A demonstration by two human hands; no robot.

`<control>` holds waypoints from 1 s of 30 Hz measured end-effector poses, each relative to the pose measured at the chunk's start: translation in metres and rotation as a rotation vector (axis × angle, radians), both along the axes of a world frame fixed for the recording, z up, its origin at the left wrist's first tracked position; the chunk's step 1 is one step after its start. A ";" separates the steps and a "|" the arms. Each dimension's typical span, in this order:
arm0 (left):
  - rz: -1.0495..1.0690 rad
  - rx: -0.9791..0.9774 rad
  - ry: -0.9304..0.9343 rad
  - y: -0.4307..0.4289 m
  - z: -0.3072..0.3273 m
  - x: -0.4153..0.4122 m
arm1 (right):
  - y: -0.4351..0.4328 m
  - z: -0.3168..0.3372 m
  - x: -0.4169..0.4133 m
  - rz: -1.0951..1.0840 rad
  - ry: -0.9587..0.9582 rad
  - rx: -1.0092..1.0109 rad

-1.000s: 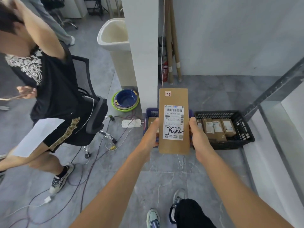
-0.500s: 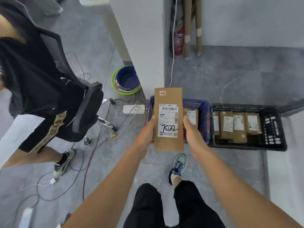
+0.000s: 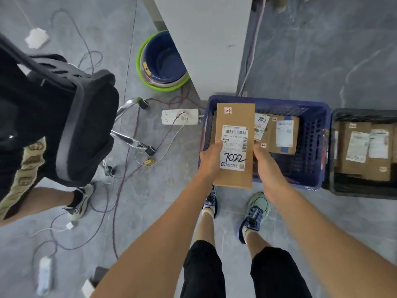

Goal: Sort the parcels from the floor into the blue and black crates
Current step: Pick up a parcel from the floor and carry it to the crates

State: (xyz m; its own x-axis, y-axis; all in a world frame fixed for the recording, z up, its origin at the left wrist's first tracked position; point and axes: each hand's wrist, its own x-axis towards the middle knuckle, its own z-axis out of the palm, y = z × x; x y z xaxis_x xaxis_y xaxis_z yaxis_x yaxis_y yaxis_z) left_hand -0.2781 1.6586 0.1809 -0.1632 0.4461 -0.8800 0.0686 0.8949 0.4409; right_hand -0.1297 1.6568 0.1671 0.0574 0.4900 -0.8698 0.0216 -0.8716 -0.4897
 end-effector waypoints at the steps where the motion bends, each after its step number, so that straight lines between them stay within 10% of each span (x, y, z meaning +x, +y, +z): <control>1: -0.034 -0.011 0.011 0.005 -0.027 -0.006 | 0.003 -0.022 -0.005 -0.009 0.004 -0.011; 14: -0.128 0.035 0.086 0.043 -0.246 -0.043 | 0.039 -0.201 -0.053 -0.041 -0.003 0.023; 30: -0.484 0.130 0.155 0.039 -0.227 -0.023 | 0.037 -0.270 -0.064 -0.120 0.182 0.044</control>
